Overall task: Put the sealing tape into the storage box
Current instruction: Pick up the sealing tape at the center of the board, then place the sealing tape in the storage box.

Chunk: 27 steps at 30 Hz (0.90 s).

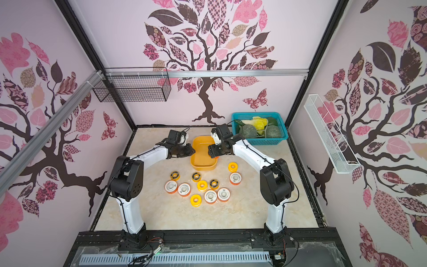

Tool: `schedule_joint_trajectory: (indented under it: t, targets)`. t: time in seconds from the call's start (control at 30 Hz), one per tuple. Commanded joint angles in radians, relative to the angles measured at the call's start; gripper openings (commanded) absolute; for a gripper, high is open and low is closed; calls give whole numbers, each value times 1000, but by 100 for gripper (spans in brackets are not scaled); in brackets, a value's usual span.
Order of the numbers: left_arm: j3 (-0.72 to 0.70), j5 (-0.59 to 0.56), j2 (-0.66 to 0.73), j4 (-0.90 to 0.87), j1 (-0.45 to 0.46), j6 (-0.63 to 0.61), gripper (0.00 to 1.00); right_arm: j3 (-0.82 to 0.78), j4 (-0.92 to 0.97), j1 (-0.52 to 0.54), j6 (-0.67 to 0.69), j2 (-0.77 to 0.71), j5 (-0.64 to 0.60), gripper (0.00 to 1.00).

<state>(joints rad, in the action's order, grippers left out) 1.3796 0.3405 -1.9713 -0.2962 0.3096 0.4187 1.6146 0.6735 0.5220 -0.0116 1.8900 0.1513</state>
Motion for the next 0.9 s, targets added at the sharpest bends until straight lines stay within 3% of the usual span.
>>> schedule_joint_trajectory:
  t: [0.0, 0.13, 0.4, 0.47, 0.7, 0.87]
  targets:
    - [12, -28, -18, -26, 3, -15, 21, 63, 22, -2, 20, 36, -3, 73]
    - [5, -43, 3, -38, 5, -26, 23, 103, 46, -2, 24, 68, 1, 73]
    - [37, 35, 78, -53, 6, -15, 29, 89, 35, -2, 21, 82, 17, 73]
    - [27, 2, 99, -50, 6, -22, 33, 88, 34, -2, 19, 81, 20, 73]
    - [18, -279, 108, -114, 5, -101, 42, 83, 36, -1, 19, 64, 22, 73]
    - [79, -228, 22, -174, 5, -170, 44, 82, 37, -2, 19, 60, 22, 73]
